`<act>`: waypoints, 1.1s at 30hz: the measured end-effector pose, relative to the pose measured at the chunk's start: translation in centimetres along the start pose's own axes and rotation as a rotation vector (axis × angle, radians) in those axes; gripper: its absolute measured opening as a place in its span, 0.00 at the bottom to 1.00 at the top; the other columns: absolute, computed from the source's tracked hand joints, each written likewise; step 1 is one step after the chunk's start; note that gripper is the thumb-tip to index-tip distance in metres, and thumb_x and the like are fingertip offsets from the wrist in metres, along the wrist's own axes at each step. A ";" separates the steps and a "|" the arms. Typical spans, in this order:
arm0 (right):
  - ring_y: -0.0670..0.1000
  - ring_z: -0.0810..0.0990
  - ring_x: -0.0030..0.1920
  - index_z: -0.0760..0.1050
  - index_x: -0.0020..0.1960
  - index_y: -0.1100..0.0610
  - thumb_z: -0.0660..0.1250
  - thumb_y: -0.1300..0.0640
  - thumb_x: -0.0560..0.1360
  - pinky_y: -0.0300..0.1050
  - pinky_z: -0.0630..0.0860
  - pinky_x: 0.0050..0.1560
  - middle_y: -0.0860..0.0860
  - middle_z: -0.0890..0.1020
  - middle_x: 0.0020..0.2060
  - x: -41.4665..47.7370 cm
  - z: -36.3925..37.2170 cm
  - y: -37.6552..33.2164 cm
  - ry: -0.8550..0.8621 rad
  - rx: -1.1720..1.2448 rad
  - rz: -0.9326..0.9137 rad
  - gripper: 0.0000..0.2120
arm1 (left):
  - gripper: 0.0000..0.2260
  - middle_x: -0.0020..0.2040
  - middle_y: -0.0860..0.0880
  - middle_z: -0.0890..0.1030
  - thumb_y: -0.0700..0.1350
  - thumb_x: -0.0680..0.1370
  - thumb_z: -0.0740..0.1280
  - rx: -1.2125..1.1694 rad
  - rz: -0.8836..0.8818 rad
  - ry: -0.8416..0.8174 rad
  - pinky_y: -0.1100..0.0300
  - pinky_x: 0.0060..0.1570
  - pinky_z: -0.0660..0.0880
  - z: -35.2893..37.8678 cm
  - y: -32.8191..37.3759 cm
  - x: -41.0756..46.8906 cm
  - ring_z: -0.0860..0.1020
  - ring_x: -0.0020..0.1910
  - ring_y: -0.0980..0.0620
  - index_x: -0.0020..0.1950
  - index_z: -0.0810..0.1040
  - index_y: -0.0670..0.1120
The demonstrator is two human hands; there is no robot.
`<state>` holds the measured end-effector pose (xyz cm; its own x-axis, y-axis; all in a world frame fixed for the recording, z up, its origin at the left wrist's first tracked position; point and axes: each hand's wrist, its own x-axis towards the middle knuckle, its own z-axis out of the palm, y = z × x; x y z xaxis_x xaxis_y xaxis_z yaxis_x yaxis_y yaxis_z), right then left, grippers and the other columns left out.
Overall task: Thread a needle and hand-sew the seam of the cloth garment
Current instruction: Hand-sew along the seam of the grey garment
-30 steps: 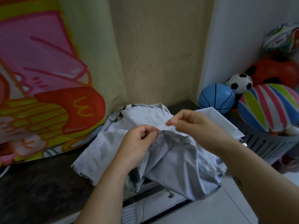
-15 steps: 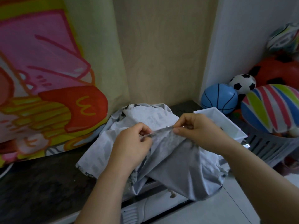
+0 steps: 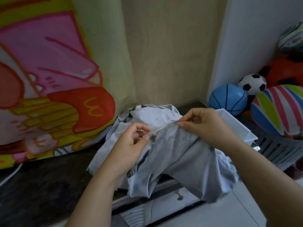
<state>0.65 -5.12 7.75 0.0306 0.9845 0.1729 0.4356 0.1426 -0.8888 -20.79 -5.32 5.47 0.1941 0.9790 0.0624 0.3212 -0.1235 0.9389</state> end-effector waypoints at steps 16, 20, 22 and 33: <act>0.35 0.78 0.35 0.80 0.37 0.54 0.74 0.61 0.69 0.24 0.72 0.41 0.43 0.83 0.34 0.2 0.7 -1.5 0.015 0.013 -0.092 0.05 | 0.18 0.35 0.49 0.79 0.34 0.77 0.62 0.179 -0.021 0.026 0.61 0.39 0.69 -1.5 -0.2 -0.9 0.75 0.35 0.48 0.36 0.81 0.54; 0.36 0.78 0.37 0.79 0.35 0.49 0.74 0.59 0.69 0.24 0.70 0.39 0.42 0.82 0.34 0.4 1.1 -1.5 0.083 -0.088 -0.103 0.07 | 0.05 0.42 0.58 0.73 0.44 0.74 0.65 0.644 0.339 0.410 0.58 0.46 0.70 -0.3 1.4 -1.7 0.71 0.42 0.59 0.40 0.80 0.51; 0.38 0.78 0.38 0.79 0.35 0.48 0.74 0.57 0.69 0.26 0.71 0.40 0.43 0.82 0.36 0.5 1.5 -1.5 0.107 -0.123 -0.104 0.07 | 0.11 0.46 0.57 0.69 0.57 0.73 0.63 0.800 0.301 0.373 0.55 0.51 0.66 1.2 1.9 -2.0 0.68 0.47 0.57 0.43 0.79 0.52; 0.41 0.79 0.42 0.80 0.37 0.50 0.74 0.57 0.69 0.27 0.72 0.44 0.45 0.83 0.38 0.2 1.4 -1.9 0.101 -0.103 -0.125 0.05 | 0.07 0.44 0.54 0.67 0.47 0.77 0.64 0.750 0.177 0.348 0.56 0.44 0.68 2.4 0.1 -0.9 0.70 0.40 0.53 0.39 0.75 0.48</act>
<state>-1.41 -5.09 8.87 0.0582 0.9436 0.3258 0.5309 0.2471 -0.8106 -18.72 -6.56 4.69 0.0423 0.9139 0.4037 0.8668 -0.2345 0.4400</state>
